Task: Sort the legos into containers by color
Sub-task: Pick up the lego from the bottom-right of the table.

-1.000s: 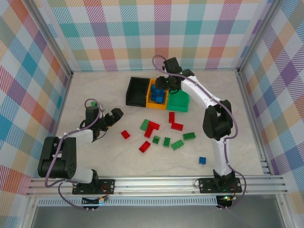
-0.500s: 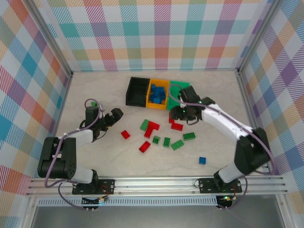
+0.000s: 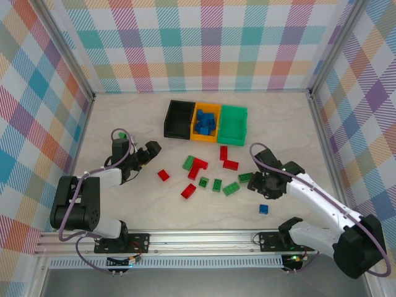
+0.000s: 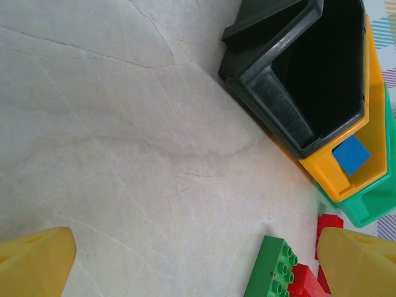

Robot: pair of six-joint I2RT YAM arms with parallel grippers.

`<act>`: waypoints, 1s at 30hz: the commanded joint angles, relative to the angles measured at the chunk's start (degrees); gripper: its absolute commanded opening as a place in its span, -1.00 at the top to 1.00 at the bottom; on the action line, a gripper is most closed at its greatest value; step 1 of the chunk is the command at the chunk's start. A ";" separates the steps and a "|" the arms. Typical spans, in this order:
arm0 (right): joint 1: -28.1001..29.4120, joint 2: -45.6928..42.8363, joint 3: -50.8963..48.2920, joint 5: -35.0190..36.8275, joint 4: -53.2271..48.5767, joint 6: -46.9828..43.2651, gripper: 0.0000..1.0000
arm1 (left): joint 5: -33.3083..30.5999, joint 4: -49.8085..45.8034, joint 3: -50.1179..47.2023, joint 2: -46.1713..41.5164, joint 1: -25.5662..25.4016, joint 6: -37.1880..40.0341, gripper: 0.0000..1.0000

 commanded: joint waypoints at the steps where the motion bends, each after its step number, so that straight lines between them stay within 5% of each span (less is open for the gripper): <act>1: -0.05 -1.37 -3.97 1.44 -6.53 8.90 -0.29 | 1.20 1.05 0.32 0.33 0.64 -0.48 -0.99; 9: -0.05 -2.45 -9.07 -2.36 -3.65 12.11 -0.32 | 1.53 0.93 0.44 -0.11 0.56 -0.58 -0.99; 17: 3.84 6.34 -6.70 -5.97 0.94 9.14 -0.24 | 0.94 0.40 0.50 -0.05 0.61 -0.29 -0.99; 30: 7.65 20.36 2.53 -9.92 9.75 1.82 0.38 | -0.38 -2.00 1.18 -0.88 0.74 0.83 -0.99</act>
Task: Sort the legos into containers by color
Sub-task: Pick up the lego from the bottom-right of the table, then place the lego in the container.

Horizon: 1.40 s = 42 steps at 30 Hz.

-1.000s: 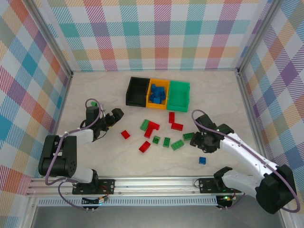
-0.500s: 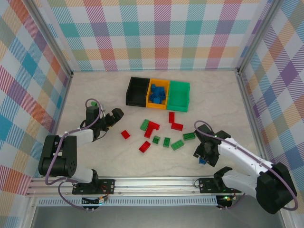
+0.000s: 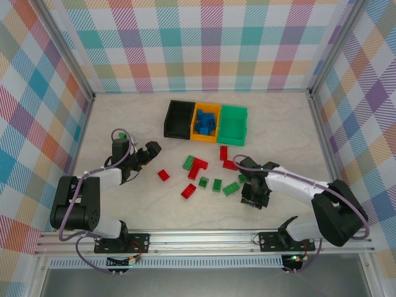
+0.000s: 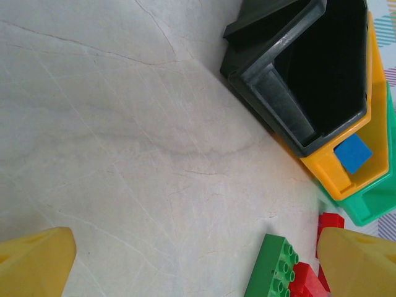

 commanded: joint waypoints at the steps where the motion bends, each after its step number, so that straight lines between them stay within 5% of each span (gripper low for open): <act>1: 0.66 3.08 5.67 -1.13 2.74 -4.33 0.38 | -0.77 -1.90 1.25 -1.02 0.86 0.96 -0.99; 8: 0.65 9.34 22.30 3.78 0.02 -14.11 0.39 | -3.62 -6.31 0.75 -6.11 3.70 2.42 -1.00; 12: -0.62 14.72 34.02 4.71 3.95 -17.15 0.37 | -10.37 -9.11 -1.52 -13.02 4.00 3.01 -0.99; 18: -3.93 30.86 57.89 0.74 6.13 -20.29 0.36 | -25.56 -16.39 -4.23 -24.32 4.09 2.62 -0.99; 22: -5.73 46.20 80.34 0.60 -1.08 -22.78 0.33 | -26.79 -16.92 -4.82 -27.09 4.15 3.13 -0.99; 26: -7.55 58.63 99.56 -1.97 -8.24 -24.45 -0.10 | -24.71 -15.90 -4.20 -24.71 4.13 3.74 -0.99; 28: -7.84 61.99 105.56 -2.43 -12.59 -24.61 -0.16 | -23.75 -15.28 -3.85 -22.77 4.18 3.93 -0.99; 34: -7.68 53.71 92.13 -3.64 -9.13 -26.21 -0.17 | -18.01 -10.98 -3.87 -18.76 4.17 3.75 -0.99; 42: -6.79 29.25 55.39 -6.76 3.40 -28.30 -0.16 | -5.20 6.89 -9.20 -15.85 3.07 1.55 -1.00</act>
